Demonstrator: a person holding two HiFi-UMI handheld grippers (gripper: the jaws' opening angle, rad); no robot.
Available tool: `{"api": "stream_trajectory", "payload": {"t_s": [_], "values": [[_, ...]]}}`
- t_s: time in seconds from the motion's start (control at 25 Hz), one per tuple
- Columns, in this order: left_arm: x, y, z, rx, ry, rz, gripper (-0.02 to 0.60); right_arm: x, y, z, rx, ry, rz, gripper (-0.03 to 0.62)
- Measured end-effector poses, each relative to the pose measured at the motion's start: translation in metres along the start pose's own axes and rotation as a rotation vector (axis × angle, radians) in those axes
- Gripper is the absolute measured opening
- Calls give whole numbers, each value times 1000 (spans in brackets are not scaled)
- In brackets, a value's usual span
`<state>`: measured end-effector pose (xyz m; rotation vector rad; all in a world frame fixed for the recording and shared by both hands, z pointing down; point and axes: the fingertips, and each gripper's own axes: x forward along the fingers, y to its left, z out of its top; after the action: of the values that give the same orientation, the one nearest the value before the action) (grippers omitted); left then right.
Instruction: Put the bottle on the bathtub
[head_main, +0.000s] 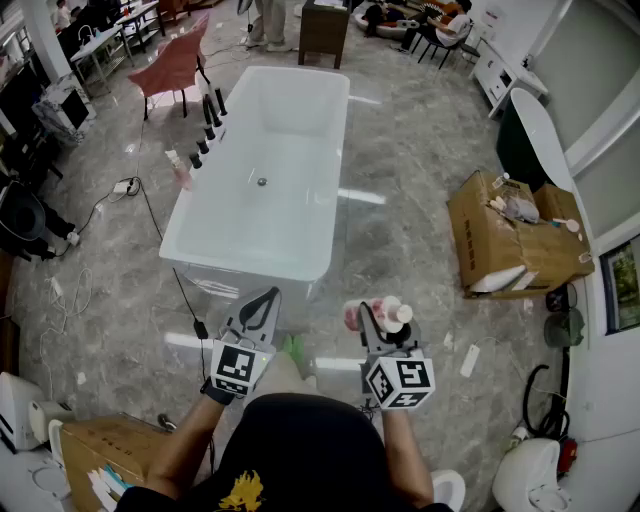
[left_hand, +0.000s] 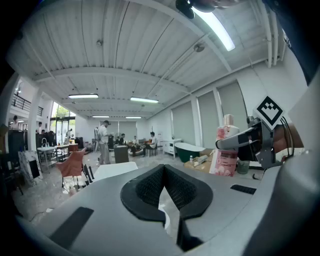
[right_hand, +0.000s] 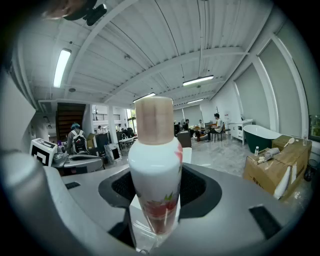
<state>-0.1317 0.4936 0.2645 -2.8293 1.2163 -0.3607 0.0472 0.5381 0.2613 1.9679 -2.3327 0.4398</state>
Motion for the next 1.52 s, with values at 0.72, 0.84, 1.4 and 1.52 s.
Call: {"api": "stream_trajectory", "payload": {"t_s": [0.72,0.84,1.4,1.52], "values": [[107,131,-31,-117,96,127,17,156,-71,9,76,138,-85,218],[157,174,-23,-131,56,118,17,203,-79,32,47,148,-104,218],[310,275,-13,-134,7,19,17,353,-113,62,31,244,-171,218],[345,282,-11,-130,-1,31,17,385,-132,59,17,268,-151,218]]}}
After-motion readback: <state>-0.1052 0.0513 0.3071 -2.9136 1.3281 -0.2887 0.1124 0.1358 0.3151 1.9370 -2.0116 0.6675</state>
